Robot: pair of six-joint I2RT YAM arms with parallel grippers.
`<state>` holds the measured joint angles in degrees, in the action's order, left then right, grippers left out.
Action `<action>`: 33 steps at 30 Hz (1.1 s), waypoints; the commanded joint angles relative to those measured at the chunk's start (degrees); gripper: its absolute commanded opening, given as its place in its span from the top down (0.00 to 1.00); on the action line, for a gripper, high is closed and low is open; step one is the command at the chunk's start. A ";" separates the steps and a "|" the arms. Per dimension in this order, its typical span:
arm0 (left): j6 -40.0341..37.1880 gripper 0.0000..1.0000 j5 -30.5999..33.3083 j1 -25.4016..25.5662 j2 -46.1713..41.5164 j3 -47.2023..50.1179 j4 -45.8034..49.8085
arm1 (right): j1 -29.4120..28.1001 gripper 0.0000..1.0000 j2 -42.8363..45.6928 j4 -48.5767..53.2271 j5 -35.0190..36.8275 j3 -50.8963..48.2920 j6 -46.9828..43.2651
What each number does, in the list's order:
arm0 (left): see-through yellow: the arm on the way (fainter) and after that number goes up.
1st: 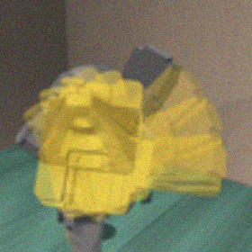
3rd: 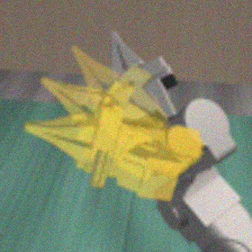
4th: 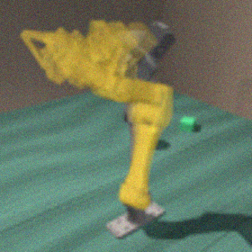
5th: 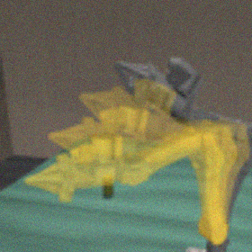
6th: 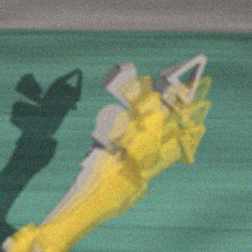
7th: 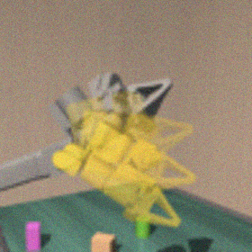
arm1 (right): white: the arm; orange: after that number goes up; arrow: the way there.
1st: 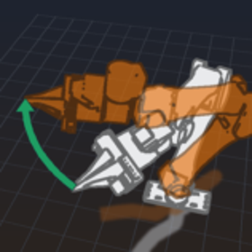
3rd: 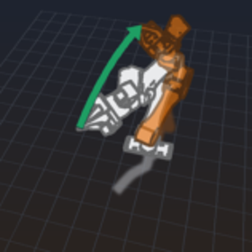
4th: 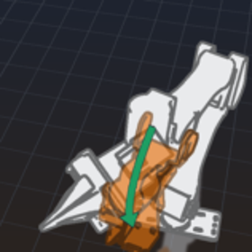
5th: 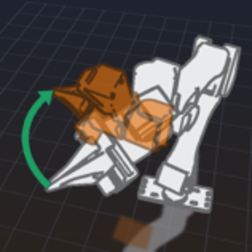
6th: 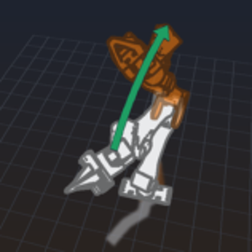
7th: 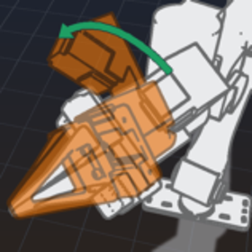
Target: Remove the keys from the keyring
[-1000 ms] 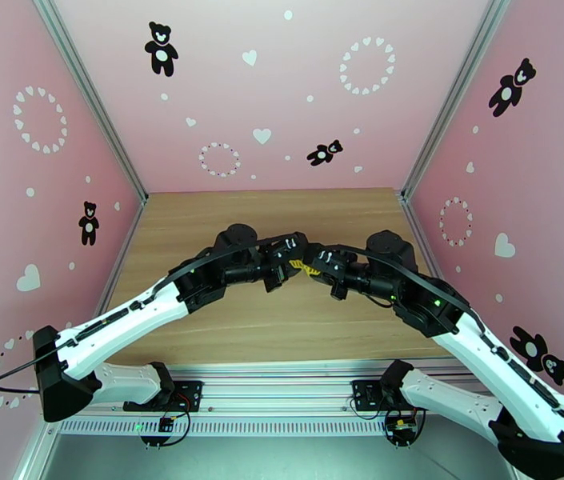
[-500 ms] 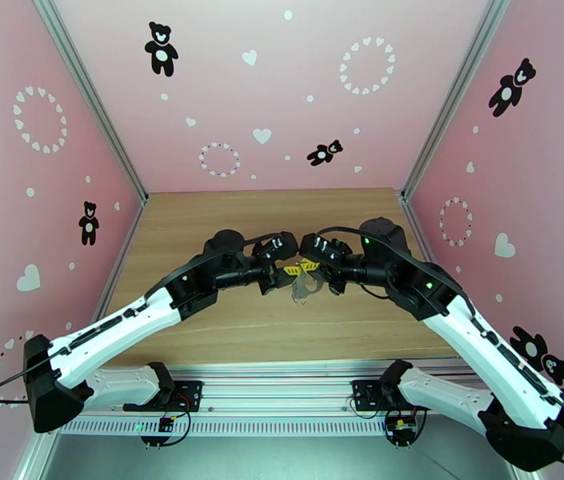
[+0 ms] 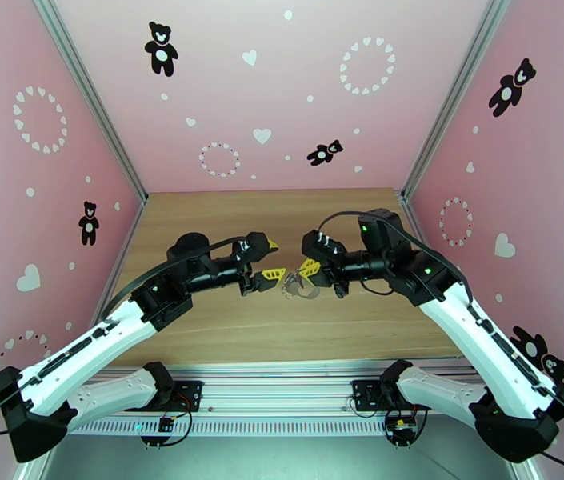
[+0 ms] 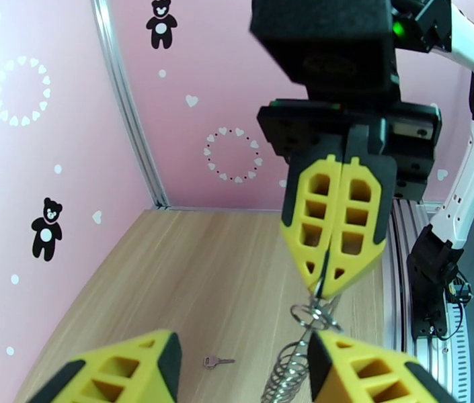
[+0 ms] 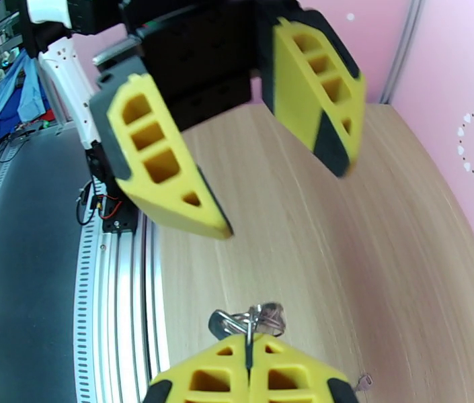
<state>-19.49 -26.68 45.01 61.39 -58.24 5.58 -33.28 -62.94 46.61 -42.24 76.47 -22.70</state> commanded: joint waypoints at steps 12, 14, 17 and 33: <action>-8.00 0.44 -14.48 -0.54 4.01 -1.54 1.73 | 1.15 1.00 -1.57 5.77 -7.53 4.76 -3.57; -9.14 0.46 -16.39 -0.55 5.39 -3.95 5.23 | 1.36 1.00 -1.68 5.66 -8.56 5.12 -3.48; -10.56 0.46 -19.10 -0.54 5.79 -3.44 4.99 | 1.84 1.00 -1.68 5.19 -10.52 5.45 -3.32; -10.05 0.50 -21.16 -0.04 9.54 -3.66 -1.71 | 2.71 1.00 -2.75 4.89 -14.67 5.18 -3.32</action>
<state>-30.17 -45.54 44.82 70.72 -60.75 7.01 -30.72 -65.56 51.90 -54.83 80.12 -25.71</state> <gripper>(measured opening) 0.502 0.029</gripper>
